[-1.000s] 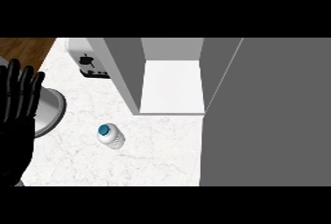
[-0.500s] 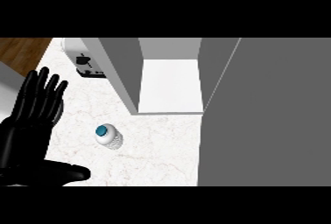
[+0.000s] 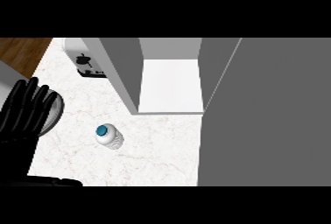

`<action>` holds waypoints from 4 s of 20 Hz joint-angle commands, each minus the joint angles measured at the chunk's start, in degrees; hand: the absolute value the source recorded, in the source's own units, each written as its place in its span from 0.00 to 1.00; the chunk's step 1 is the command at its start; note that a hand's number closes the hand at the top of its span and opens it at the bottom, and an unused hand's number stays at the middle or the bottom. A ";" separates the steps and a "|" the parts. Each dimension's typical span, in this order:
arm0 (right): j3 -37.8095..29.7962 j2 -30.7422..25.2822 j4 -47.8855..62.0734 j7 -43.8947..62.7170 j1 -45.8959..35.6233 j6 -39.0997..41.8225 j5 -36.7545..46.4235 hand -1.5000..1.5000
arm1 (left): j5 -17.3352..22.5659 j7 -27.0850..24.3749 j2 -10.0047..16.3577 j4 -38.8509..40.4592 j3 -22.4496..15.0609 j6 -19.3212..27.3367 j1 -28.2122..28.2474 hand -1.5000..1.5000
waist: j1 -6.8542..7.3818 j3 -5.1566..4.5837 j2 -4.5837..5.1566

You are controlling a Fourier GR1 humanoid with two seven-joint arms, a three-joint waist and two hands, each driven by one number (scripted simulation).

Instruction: Pick up the bottled water, place it into the cabinet and close the cabinet

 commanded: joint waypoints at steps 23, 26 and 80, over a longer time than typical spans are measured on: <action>13.83 -7.27 -15.64 -8.44 22.79 -1.81 7.75 0.00 | -1.13 -19.28 -1.16 44.45 5.59 -9.27 -3.90 0.00 | -1.61 -0.14 -0.04; 13.77 -7.60 -11.69 -12.27 23.23 -2.08 7.37 0.00 | -1.23 -26.40 2.55 54.43 8.68 -13.76 -5.04 0.00 | -1.38 -0.16 0.12; 18.50 -21.38 -8.25 -28.89 30.83 -12.60 6.98 0.00 | 0.09 -55.46 -7.29 75.32 -17.15 8.63 -21.47 1.00 | -0.70 -0.03 -0.33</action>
